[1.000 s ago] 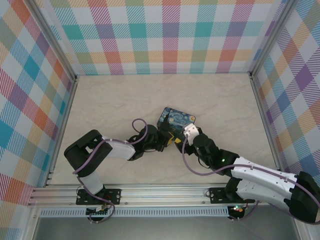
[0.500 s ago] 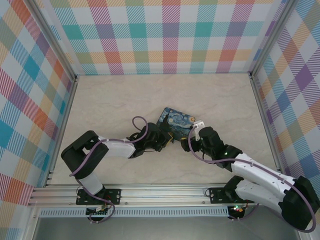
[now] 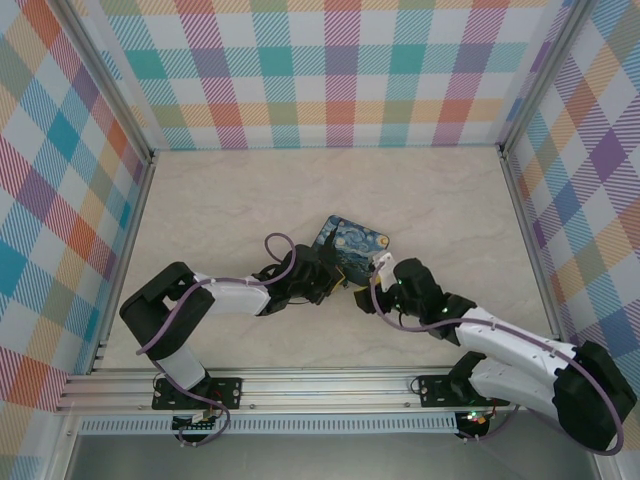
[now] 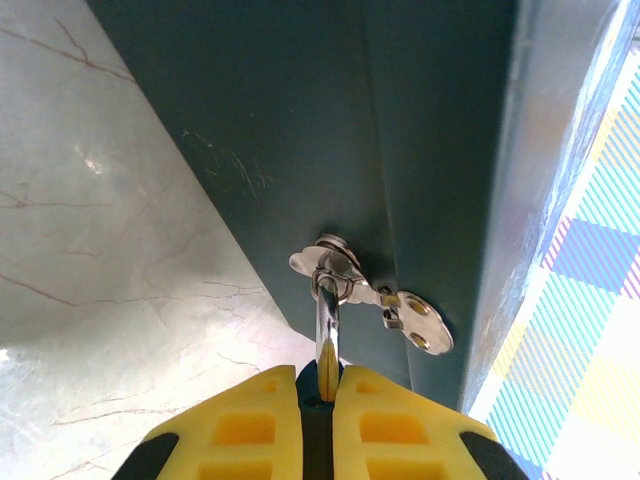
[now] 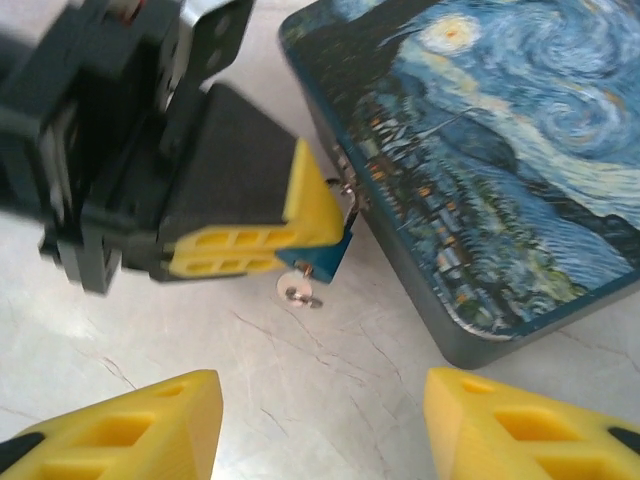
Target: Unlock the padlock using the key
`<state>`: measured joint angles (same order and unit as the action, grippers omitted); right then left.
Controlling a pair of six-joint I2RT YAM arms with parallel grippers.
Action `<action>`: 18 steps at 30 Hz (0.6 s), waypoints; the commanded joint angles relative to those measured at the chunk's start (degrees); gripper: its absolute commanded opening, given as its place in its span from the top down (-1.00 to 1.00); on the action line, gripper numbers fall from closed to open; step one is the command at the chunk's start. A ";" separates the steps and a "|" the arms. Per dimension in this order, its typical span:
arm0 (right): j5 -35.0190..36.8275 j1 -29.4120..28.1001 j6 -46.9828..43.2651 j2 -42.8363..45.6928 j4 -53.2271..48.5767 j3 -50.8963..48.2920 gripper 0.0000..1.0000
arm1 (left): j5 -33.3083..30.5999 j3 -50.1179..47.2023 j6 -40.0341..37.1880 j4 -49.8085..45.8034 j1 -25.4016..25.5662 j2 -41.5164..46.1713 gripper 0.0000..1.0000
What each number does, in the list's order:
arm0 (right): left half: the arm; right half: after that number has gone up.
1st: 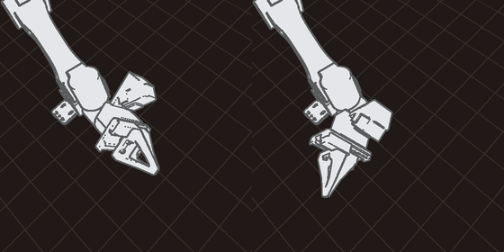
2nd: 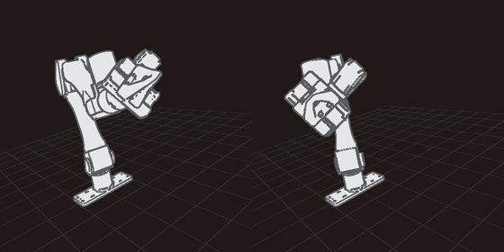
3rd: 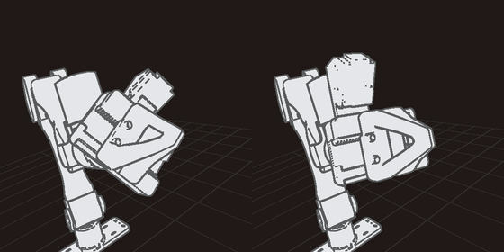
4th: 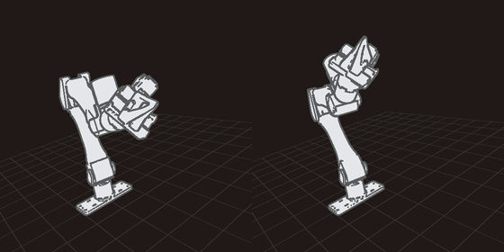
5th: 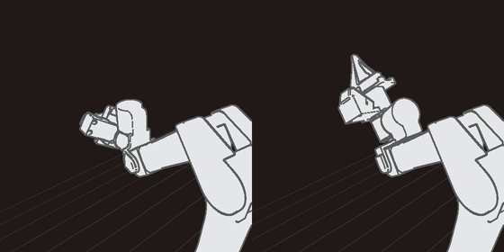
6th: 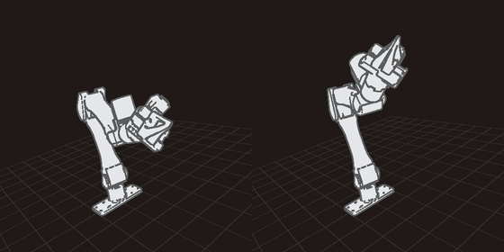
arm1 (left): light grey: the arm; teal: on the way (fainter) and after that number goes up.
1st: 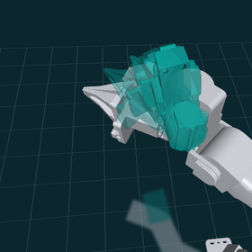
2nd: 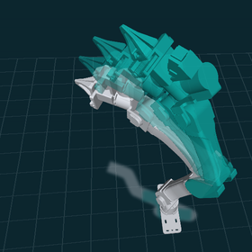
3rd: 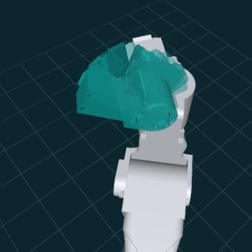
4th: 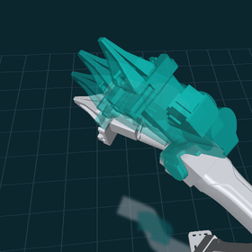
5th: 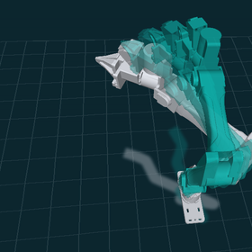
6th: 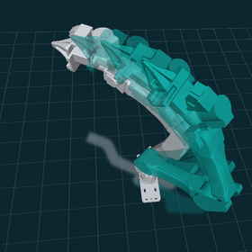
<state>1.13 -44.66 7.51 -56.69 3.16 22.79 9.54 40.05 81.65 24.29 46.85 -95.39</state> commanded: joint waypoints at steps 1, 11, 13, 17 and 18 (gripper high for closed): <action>5.10 -3.53 -11.66 1.34 8.89 -3.09 -0.09 | 1.18 0.91 2.42 2.58 0.32 -0.18 1.00; 17.96 -10.14 -23.80 -9.52 23.77 -4.01 0.01 | 1.76 0.82 3.78 3.37 0.32 0.04 1.00; 18.82 -10.57 -24.93 -12.59 25.30 -3.14 0.01 | 1.80 0.81 3.78 3.26 0.31 0.12 1.00; 20.79 -10.84 -25.72 -16.23 27.39 -1.96 0.04 | 1.93 0.66 3.78 3.36 0.33 0.04 1.00; 20.91 -10.81 -25.81 -16.46 27.80 -1.96 0.04 | 2.04 0.61 3.86 3.46 0.34 0.08 1.00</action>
<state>19.22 -55.22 -16.01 -72.71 25.45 19.03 10.46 40.05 84.64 25.65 46.85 -95.39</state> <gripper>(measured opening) 0.479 0.098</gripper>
